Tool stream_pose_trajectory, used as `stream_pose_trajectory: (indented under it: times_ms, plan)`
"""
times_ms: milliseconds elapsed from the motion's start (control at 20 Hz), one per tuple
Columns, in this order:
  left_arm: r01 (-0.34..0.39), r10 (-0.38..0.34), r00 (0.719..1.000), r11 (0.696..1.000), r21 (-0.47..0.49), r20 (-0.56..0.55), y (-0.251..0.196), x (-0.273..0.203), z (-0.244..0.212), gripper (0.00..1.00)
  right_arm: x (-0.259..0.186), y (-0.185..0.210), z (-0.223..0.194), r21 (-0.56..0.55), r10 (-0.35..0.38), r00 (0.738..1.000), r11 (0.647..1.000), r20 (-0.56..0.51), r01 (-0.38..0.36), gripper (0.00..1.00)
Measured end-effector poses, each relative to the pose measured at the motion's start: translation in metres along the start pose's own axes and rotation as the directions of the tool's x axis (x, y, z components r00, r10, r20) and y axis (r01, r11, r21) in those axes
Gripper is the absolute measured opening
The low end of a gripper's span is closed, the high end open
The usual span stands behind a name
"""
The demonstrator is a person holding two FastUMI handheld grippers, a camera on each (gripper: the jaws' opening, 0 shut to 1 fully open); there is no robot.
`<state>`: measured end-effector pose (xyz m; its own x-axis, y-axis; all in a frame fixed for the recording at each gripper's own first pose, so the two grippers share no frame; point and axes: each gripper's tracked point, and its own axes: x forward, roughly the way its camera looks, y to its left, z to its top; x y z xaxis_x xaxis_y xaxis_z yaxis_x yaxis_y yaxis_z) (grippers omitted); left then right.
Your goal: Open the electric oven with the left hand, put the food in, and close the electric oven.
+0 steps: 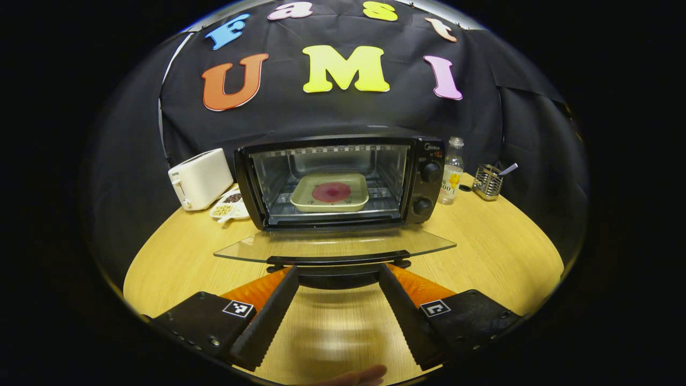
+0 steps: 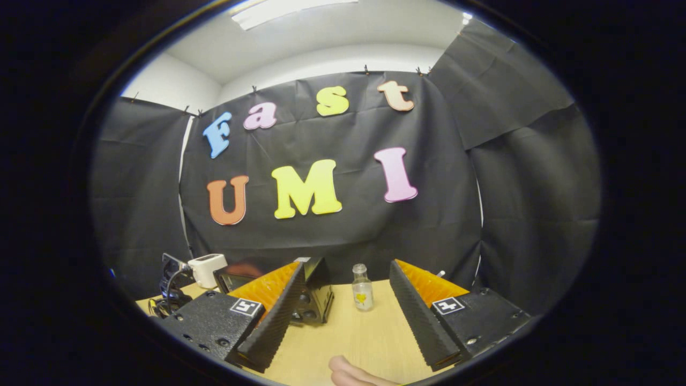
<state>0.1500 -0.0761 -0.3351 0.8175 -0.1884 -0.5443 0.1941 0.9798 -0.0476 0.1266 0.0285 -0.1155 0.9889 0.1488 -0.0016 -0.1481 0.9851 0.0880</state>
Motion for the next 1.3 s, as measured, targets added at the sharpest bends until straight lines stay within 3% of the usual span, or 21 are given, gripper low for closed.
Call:
stream_pose_trajectory:
  times_ms: [100, 500, 700, 1100, 1300]
  plan:
    - [0.002, -0.002, 1.000, 1.000, 0.002, 0.010, 0.001, 0.000, 0.006, 0.96, -0.003, -0.001, 0.000, -0.002, -0.004, 1.000, 1.000, -0.003, 0.004, 0.96]
    - [0.002, -0.004, 0.999, 0.999, 0.043, 0.047, 0.005, 0.005, 0.031, 0.98, -0.018, -0.008, 0.003, -0.008, -0.042, 0.999, 0.999, -0.003, 0.042, 0.96]
    - [-0.038, 0.033, 0.998, 0.996, 0.075, 0.061, 0.015, 0.017, 0.040, 0.96, -0.033, -0.003, 0.010, -0.028, -0.043, 0.999, 0.999, 0.011, 0.044, 0.96]
    - [-0.085, 0.075, 0.985, 0.994, 0.061, 0.155, 0.026, 0.037, 0.076, 0.95, -0.075, -0.004, 0.015, -0.023, -0.037, 0.999, 0.999, 0.036, 0.038, 0.96]
    - [-0.103, 0.093, 0.972, 0.994, 0.036, 0.214, 0.029, 0.026, 0.094, 0.96, -0.093, -0.005, 0.003, -0.012, -0.025, 0.999, 1.000, 0.025, 0.025, 0.96]
